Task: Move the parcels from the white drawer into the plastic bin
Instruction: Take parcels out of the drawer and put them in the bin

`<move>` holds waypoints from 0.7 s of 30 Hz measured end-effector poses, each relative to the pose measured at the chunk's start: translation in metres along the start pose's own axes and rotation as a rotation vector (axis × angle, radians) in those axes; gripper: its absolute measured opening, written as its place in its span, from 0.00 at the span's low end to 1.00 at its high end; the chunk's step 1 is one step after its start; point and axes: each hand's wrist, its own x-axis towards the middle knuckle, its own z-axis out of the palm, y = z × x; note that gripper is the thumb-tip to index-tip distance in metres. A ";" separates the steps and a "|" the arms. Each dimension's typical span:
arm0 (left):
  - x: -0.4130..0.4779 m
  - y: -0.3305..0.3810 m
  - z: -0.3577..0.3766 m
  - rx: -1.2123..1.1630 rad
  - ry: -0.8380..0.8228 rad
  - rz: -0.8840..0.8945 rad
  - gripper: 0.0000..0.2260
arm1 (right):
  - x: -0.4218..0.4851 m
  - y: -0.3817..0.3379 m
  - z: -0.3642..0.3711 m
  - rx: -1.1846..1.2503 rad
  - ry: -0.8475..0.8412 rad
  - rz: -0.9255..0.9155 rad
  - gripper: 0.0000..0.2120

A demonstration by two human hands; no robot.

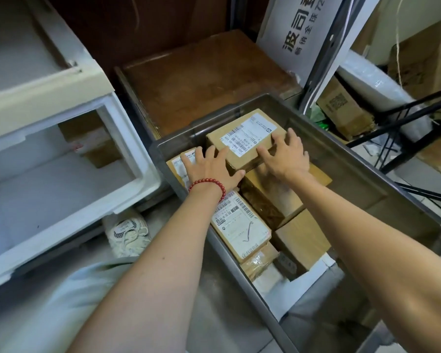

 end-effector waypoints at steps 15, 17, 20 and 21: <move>-0.117 -0.107 -0.058 0.014 0.226 -0.224 0.27 | -0.119 -0.112 -0.027 -0.215 -0.050 -0.635 0.28; -0.141 -0.132 -0.063 0.009 0.221 -0.273 0.27 | -0.132 -0.132 -0.031 -0.196 -0.068 -0.699 0.27; -0.176 -0.169 -0.067 0.042 0.211 -0.345 0.28 | -0.151 -0.158 -0.036 -0.163 -0.098 -0.773 0.27; -0.187 -0.180 -0.069 0.056 0.203 -0.369 0.28 | -0.157 -0.165 -0.036 -0.165 -0.105 -0.794 0.27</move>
